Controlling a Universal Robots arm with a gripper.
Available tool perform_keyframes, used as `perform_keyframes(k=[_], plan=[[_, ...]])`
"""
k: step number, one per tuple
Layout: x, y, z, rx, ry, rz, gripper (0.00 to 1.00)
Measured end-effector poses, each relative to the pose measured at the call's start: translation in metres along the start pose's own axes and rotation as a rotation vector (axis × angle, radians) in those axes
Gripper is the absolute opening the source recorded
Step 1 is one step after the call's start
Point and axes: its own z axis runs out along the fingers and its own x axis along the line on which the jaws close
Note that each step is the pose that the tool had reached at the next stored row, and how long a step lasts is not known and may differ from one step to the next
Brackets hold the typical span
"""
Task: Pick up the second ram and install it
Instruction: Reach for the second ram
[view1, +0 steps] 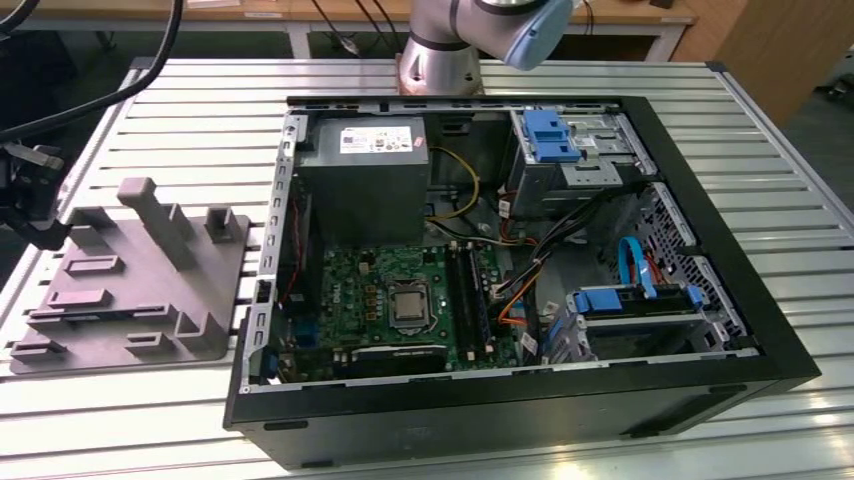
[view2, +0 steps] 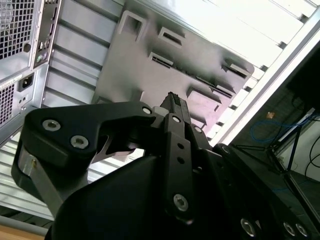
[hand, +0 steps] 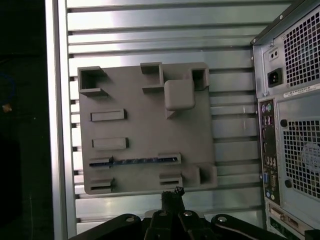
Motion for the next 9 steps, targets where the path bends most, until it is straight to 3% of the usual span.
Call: perform_keyframes(k=[9], plan=[[0.0118,-0.0014,0.0096,-0.0001,0.0,0.0,0.1]])
